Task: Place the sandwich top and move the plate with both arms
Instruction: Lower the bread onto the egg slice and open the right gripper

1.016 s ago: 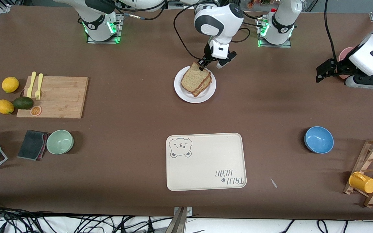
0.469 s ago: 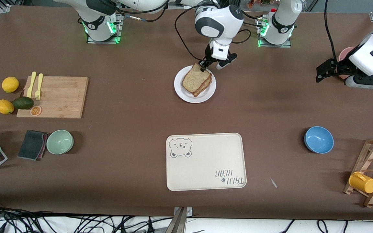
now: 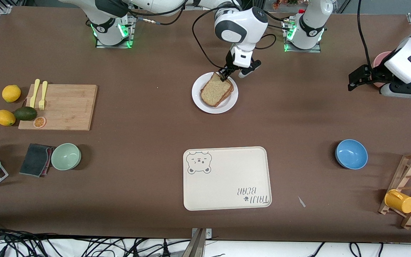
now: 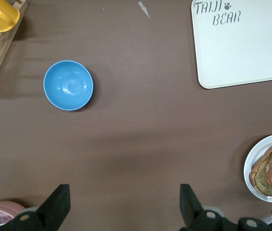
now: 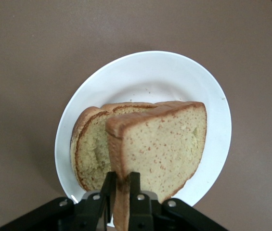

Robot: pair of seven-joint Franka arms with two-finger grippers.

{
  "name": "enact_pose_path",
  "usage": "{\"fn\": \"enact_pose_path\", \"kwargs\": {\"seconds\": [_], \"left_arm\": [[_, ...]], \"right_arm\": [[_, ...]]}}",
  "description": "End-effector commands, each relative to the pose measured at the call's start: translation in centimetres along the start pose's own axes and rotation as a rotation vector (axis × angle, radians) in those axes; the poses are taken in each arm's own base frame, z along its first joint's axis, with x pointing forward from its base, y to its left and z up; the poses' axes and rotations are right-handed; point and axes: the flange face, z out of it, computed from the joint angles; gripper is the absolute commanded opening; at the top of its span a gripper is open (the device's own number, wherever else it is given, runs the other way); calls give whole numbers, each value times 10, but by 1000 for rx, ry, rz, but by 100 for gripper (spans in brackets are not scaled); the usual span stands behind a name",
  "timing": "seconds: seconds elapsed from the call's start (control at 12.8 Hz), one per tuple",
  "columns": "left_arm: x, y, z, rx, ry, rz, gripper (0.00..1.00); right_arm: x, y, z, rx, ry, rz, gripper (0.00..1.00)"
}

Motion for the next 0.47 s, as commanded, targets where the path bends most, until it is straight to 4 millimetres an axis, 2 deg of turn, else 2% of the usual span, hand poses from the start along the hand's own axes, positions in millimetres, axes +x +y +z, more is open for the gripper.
{"fn": "enact_pose_path", "kwargs": {"seconds": [0.0, 0.08, 0.23, 0.31, 0.39], "left_arm": [[1, -1, -2, 17, 2, 13, 100], [1, 0, -2, 16, 2, 13, 100], [1, -2, -2, 13, 2, 12, 100], [3, 1, 2, 12, -4, 18, 100], [5, 3, 6, 12, -14, 19, 100]], "right_arm": [[1, 10, -7, -39, 32, 10, 99], [-2, 17, -18, -26, 32, 16, 99], [0, 54, -44, -11, 30, 34, 100], [-2, 88, -56, -5, 21, 54, 100], [-3, 133, -77, 37, 28, 78, 100]]}}
